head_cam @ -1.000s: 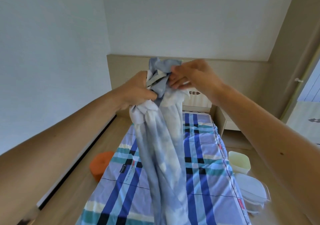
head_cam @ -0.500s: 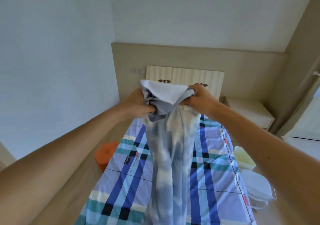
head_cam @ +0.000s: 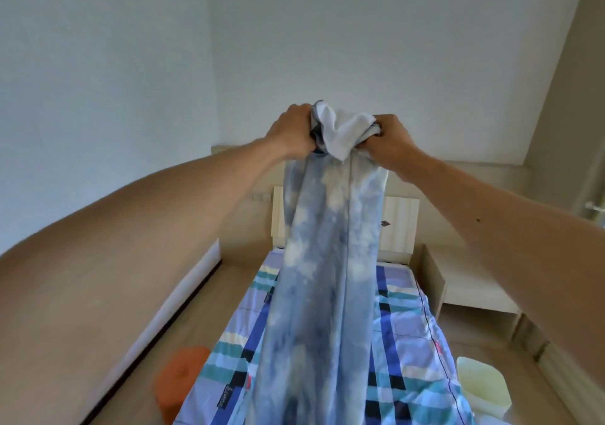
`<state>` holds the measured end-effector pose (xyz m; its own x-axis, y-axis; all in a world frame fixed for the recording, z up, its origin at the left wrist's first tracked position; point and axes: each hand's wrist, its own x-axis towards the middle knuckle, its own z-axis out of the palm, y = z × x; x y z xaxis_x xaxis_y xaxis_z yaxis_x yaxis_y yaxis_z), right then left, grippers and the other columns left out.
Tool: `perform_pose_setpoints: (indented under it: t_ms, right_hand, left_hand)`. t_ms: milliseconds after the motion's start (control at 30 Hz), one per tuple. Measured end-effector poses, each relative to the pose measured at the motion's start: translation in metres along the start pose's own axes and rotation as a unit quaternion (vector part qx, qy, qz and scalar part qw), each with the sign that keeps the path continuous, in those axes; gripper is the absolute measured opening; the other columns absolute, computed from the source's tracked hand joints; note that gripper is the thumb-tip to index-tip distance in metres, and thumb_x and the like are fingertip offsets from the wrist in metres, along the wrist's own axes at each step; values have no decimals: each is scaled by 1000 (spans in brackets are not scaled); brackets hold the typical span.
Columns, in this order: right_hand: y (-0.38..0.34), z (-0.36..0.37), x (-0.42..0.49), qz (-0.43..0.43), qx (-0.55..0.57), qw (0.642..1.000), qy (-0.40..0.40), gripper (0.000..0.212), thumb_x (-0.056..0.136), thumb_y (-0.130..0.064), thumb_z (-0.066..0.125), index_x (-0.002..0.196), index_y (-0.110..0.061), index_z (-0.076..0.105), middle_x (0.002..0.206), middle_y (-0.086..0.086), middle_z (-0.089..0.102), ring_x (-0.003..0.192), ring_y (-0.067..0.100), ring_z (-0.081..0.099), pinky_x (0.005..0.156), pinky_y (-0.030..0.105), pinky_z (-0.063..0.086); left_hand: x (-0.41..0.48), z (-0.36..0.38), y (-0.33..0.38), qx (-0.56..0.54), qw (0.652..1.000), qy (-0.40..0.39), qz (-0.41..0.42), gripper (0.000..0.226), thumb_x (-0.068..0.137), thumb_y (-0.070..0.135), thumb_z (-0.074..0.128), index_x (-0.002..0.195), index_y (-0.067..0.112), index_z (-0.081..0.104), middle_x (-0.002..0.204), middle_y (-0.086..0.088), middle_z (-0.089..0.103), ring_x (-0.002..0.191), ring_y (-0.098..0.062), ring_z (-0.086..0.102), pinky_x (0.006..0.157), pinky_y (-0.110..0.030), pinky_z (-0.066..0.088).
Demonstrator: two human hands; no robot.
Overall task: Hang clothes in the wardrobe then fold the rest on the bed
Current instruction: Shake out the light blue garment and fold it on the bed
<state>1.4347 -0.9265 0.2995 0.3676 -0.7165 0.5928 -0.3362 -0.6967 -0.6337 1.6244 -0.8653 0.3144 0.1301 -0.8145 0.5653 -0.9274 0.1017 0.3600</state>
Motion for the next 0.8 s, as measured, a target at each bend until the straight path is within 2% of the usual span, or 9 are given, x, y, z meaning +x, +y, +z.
perform_pose_setpoints:
  t_ms: [100,200,267,433,533,600,700,733,800]
  right_hand:
    - [-35,-28,7,-52,2,999,15,10,79,-1,66,84,-8,70,70,-6,62,67,4,55,59,23,45]
    - [-59,-48,-7,-77,15,997,6,12,80,1,63,79,-10,68,67,-10,61,67,4,55,61,24,45]
    - [-68,-54,-31,-84,27,996,-15,18,81,1,63,73,-14,64,58,-18,57,59,-2,52,58,20,43]
    - [-63,-43,-137,-78,62,987,-129,21,82,-4,72,72,-22,67,58,-19,61,59,-6,54,59,12,44]
    - [-42,-25,-212,-49,63,975,-209,17,73,-14,74,68,-30,69,61,-22,65,59,-10,54,60,15,45]
    - [-23,-11,-263,-18,54,956,-286,19,75,-14,73,70,-32,68,64,-22,67,62,-10,58,62,15,47]
    - [13,16,-338,46,21,922,-384,26,80,-8,73,77,-32,64,69,-21,65,66,-17,60,64,7,44]
    - [25,26,-362,67,11,910,-408,26,82,-5,73,80,-30,64,72,-22,64,66,-18,58,64,6,43]
    - [51,47,-408,112,6,886,-451,24,82,-7,71,80,-29,64,76,-19,64,66,-17,57,67,10,46]
  left_hand:
    - [14,-44,18,24,999,15,42,40,64,22,66,101,8,67,104,-14,70,96,-33,70,83,-46,59]
    - [-3,-76,39,30,997,6,67,15,72,6,69,84,8,61,82,-8,66,80,-28,67,69,-36,56]
    - [-27,-88,49,26,996,-3,85,16,71,-2,69,76,8,58,68,-6,61,65,-23,62,59,-32,50]
    - [-138,-78,56,-35,988,-101,111,26,64,5,67,65,25,50,63,-6,59,57,-10,54,58,-22,44]
    - [-213,-50,51,-75,978,-168,98,23,58,-1,57,60,21,50,56,2,55,50,-1,50,51,-14,37]
    - [-268,-16,40,-102,965,-231,73,31,58,-2,61,56,27,52,50,13,54,48,3,48,51,-15,37]
    - [-351,53,7,-130,940,-316,0,29,70,12,67,67,40,59,67,21,62,70,-5,61,67,-29,51]
    - [-375,74,-2,-140,928,-344,-26,26,74,14,66,74,40,63,74,19,65,78,-12,65,73,-36,54]
    - [-419,110,-13,-111,907,-405,-22,24,79,3,63,82,27,63,79,7,66,74,-10,63,70,-39,54]
